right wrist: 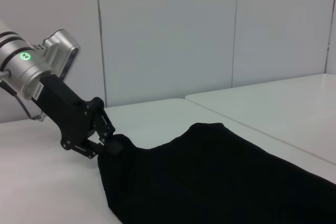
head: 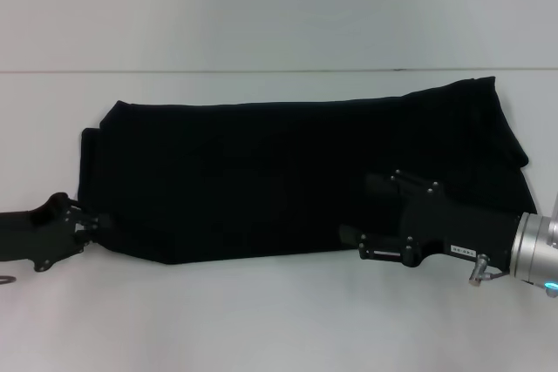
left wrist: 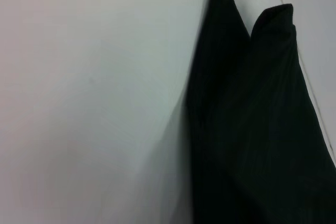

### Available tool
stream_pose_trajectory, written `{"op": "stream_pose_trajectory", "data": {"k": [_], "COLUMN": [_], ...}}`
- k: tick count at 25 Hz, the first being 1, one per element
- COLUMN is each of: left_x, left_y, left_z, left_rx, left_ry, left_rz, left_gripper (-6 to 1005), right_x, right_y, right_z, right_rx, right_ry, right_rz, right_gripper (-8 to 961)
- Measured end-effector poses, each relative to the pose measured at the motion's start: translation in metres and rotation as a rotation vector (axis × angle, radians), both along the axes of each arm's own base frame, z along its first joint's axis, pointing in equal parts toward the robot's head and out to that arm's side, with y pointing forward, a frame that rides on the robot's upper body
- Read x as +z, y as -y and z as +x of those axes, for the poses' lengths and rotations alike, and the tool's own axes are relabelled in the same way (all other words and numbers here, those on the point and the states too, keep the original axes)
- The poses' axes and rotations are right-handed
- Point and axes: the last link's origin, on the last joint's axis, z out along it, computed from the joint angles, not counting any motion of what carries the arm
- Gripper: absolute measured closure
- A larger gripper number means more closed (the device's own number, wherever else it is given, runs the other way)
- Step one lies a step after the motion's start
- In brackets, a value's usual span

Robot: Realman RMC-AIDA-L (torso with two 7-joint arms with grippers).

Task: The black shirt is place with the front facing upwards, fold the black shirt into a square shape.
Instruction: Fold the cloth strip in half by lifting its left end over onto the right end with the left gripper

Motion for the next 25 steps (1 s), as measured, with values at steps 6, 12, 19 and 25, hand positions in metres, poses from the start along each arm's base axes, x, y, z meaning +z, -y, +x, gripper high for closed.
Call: {"op": "stream_pose_trajectory", "data": {"k": [6,12,19,25], "left_x": [0.000,0.003,0.007,0.026], "left_y": [0.001,0.003,0.005,0.006], "left_z": [-0.002,-0.004,-0.005,-0.014], "left_rx": [-0.004,-0.014,-0.035,-0.038], "left_ry": [-0.011,0.009,0.009,-0.029], "left_rz": [0.000,0.042,0.066,0.106], "left_gripper": [823,947,951,940], "right_x": [0.000,0.000,0.002,0.006], "right_y": [0.000,0.000,0.000,-0.002], "right_z": [0.000,0.000,0.001,0.002], "right_rx": [0.000,-0.002,-0.014,-0.032], "right_ry": [-0.005,-0.008,-0.018,-0.041], "right_rz": [-0.003,0.000,0.010,0.034], "right_gripper": [28,28,28,28]}}
